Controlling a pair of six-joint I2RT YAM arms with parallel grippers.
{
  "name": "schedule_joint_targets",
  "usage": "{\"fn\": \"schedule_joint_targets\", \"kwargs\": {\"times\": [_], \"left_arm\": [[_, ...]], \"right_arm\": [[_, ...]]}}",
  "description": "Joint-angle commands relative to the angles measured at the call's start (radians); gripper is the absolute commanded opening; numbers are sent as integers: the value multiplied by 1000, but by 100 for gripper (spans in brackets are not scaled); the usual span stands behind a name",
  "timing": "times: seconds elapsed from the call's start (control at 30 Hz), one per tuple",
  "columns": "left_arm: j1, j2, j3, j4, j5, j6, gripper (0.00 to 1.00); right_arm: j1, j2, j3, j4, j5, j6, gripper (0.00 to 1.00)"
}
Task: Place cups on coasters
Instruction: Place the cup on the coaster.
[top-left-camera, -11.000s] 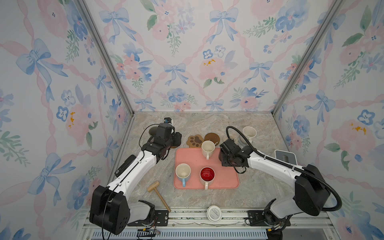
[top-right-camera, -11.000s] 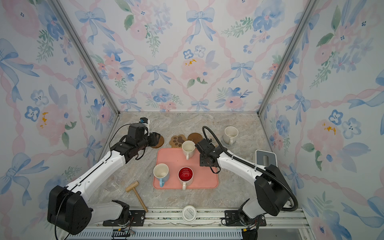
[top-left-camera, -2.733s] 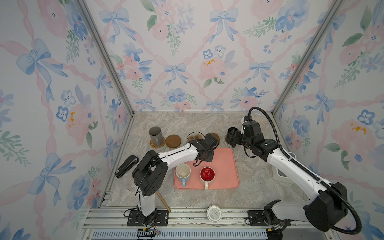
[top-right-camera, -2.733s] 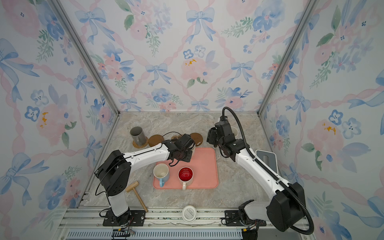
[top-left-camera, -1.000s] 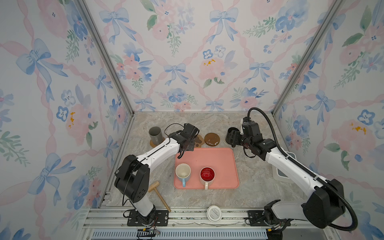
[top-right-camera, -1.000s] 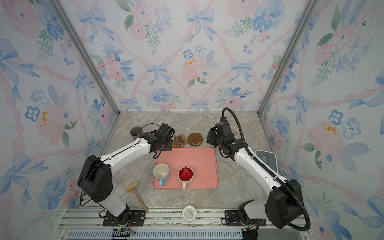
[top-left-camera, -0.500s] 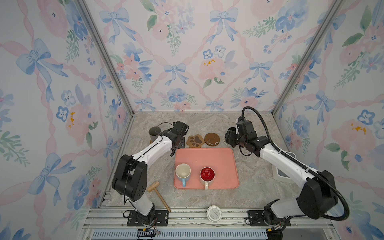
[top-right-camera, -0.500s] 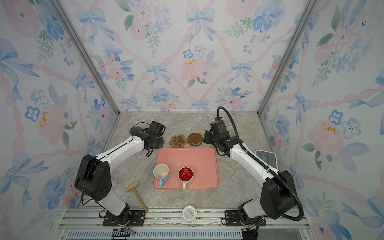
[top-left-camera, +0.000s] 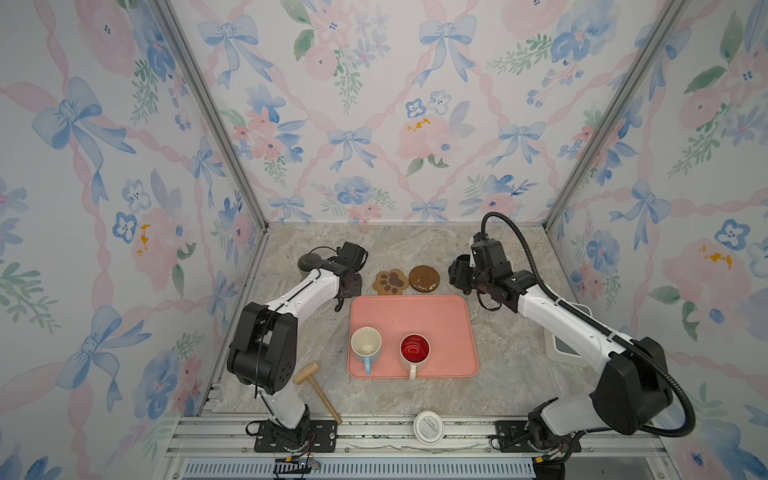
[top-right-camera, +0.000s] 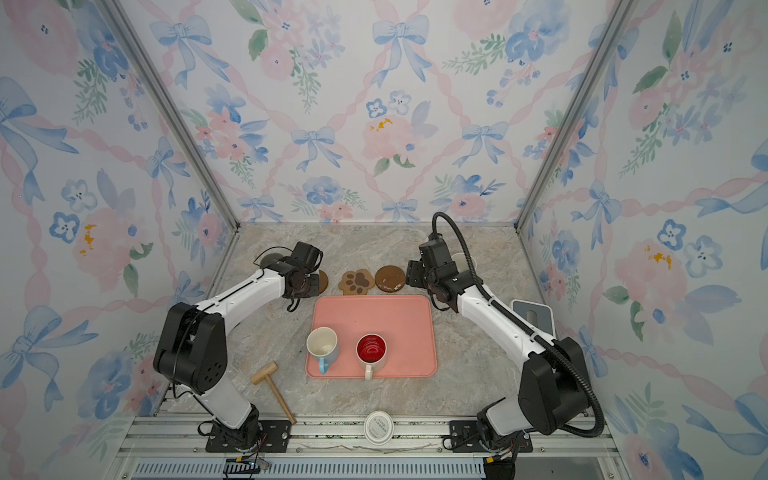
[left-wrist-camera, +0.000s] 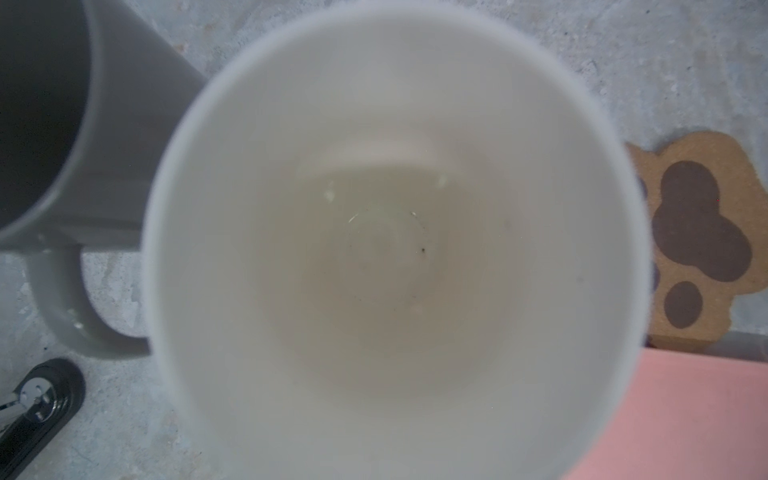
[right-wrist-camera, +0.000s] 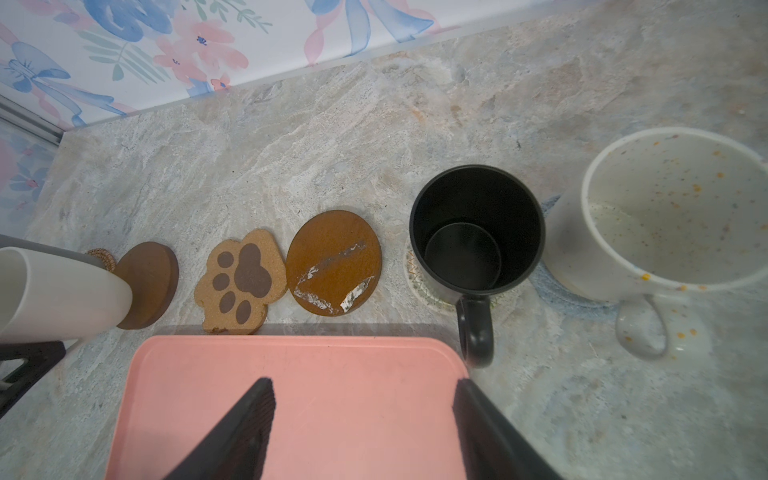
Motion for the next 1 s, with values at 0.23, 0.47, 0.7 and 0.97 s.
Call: {"fn": "schedule_joint_targets", "kwargs": {"times": [0.23, 0.47, 0.7, 0.97], "left_arm": [[20, 27, -13, 100, 28, 12, 0], [30, 49, -13, 115, 31, 10, 0], [35, 56, -10, 120, 33, 14, 0], [45, 65, -22, 133, 43, 7, 0]], "right_arm": [[18, 29, 53, -10, -1, 0, 71], [23, 41, 63, -18, 2, -2, 71], [27, 45, 70, -18, -2, -4, 71], [30, 43, 68, -18, -2, -4, 71]]}}
